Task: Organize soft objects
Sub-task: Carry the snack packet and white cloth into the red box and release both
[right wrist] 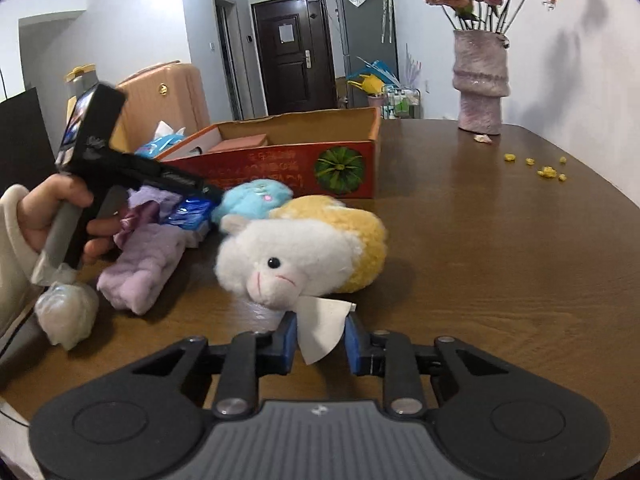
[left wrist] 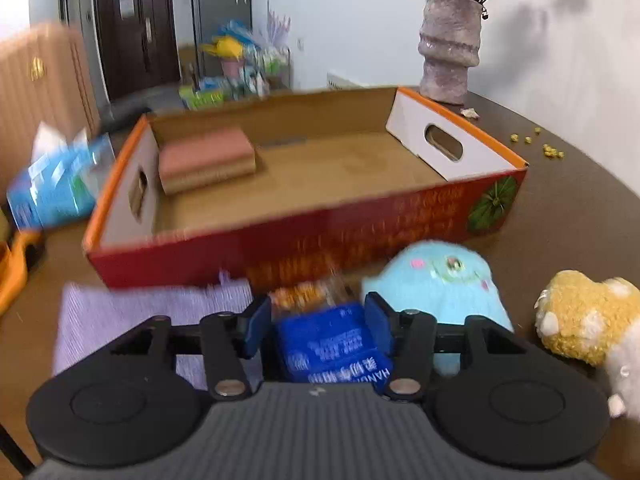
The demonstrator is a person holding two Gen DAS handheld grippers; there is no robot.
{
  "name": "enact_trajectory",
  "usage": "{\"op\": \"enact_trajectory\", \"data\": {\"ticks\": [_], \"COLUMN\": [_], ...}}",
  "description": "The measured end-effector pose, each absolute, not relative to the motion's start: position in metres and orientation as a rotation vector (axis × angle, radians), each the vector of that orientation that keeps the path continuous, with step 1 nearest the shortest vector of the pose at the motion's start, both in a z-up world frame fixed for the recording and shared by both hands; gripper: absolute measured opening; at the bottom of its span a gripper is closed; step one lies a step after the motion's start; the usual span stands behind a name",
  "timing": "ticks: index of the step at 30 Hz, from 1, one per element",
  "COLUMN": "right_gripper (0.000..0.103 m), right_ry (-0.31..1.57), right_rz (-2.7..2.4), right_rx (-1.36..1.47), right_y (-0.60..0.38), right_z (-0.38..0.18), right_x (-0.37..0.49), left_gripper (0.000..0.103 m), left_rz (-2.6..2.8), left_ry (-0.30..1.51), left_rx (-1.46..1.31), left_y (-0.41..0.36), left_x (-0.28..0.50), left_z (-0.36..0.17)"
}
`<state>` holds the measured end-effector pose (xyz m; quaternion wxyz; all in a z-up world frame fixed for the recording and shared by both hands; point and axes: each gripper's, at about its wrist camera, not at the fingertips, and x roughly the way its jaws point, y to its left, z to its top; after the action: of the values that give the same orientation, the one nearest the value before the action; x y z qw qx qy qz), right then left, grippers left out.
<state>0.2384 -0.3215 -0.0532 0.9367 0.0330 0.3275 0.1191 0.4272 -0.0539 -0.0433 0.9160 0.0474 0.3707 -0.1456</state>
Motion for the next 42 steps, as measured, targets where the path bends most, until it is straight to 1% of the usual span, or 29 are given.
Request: {"op": "enact_trajectory", "data": {"ticks": [1,2,5,6,8,9,10,14,16,19,22,25,29,33,36,42], "right_gripper": [0.024,0.025,0.024,0.024,0.024,0.024,0.024,0.025,0.025,0.025,0.024,0.024,0.025,0.025,0.025,0.025], "right_ry": [0.674,0.675,0.66,0.648,0.62,0.604,0.592,0.548,0.523,0.491,0.435,0.378,0.348,0.327,0.348,0.365], "right_rz": [0.221,0.188,0.106,0.089,0.031,-0.01,-0.039,-0.126,-0.175,-0.088,0.037,0.14,0.226,0.281,0.306,0.341], "right_rx": [0.055,0.035,0.012,0.006,-0.05,-0.092,-0.115,-0.185,-0.225,-0.109,0.017,0.071,0.1,0.091,0.097,0.134], "right_y": [-0.327,-0.332,-0.344,-0.346,-0.345,-0.344,-0.344,-0.347,-0.347,-0.357,-0.363,-0.359,-0.345,-0.325,-0.315,-0.291], "right_z": [-0.052,-0.051,-0.051,-0.05,-0.047,-0.046,-0.046,-0.045,-0.045,-0.036,-0.023,-0.01,0.001,0.006,0.006,0.015], "right_x": [0.239,0.24,0.25,0.254,0.262,0.265,0.268,0.272,0.271,0.265,0.255,0.248,0.256,0.28,0.305,0.372], "left_gripper": [0.06,0.061,0.061,0.055,0.053,0.048,0.046,0.045,0.041,0.038,0.037,0.037,0.037,0.037,0.037,0.037], "left_rz": [-0.299,-0.291,-0.264,-0.263,-0.263,-0.259,-0.253,-0.242,-0.228,-0.219,-0.242,-0.272,-0.297,-0.299,-0.3,-0.309], "left_ry": [0.771,0.778,0.779,0.794,0.825,0.821,0.819,0.812,0.803,0.794,0.76,0.694,0.606,0.556,0.549,0.554], "left_rx": [0.074,0.059,0.041,0.037,0.001,-0.008,-0.013,-0.099,-0.105,-0.102,-0.102,-0.086,-0.087,-0.08,-0.091,-0.084], "left_y": [-0.052,-0.051,-0.053,-0.055,-0.057,-0.057,-0.056,-0.047,-0.046,-0.047,-0.046,-0.044,-0.035,-0.027,-0.022,-0.021], "left_x": [0.429,0.433,0.444,0.45,0.458,0.46,0.46,0.46,0.46,0.458,0.444,0.422,0.393,0.375,0.376,0.42], "left_z": [-0.044,-0.044,-0.045,-0.047,-0.049,-0.049,-0.049,-0.05,-0.051,-0.05,-0.04,-0.02,0.01,0.027,0.035,0.053]}}
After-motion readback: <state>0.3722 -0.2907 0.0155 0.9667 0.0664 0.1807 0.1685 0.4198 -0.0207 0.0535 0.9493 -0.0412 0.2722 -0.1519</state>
